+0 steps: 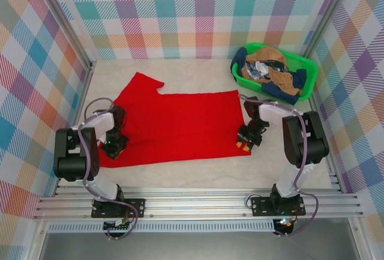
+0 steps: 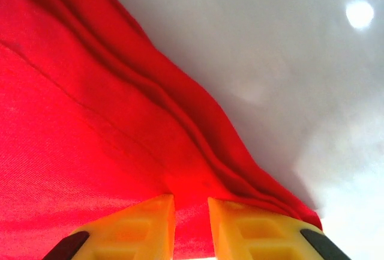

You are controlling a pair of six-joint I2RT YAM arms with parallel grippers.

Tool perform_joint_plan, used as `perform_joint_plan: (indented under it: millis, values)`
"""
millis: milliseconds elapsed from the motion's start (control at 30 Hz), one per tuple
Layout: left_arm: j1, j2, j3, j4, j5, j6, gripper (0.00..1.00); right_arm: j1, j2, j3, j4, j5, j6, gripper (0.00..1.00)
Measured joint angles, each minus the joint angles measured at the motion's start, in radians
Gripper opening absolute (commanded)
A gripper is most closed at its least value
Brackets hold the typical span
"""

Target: Fold and stack the t-shirts

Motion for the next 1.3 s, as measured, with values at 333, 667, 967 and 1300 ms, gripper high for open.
perform_joint_plan:
  millis: [333,667,967,1300]
  values:
    - [-0.082,-0.115,-0.008,-0.034,0.011,0.014,0.38,0.003,-0.167,-0.140,-0.040,0.018,0.066,0.34]
    - [-0.125,-0.220,0.001,0.021,0.160,-0.055,0.43,0.003,-0.219,0.002,-0.043,0.056,0.037,0.39]
    - [-0.152,-0.193,-0.043,0.129,0.267,-0.162,0.39,0.003,-0.214,0.009,-0.009,0.013,0.014,0.38]
    - [-0.152,-0.140,-0.044,0.156,0.269,-0.161,0.05,0.003,-0.210,0.009,0.000,0.004,0.014,0.38]
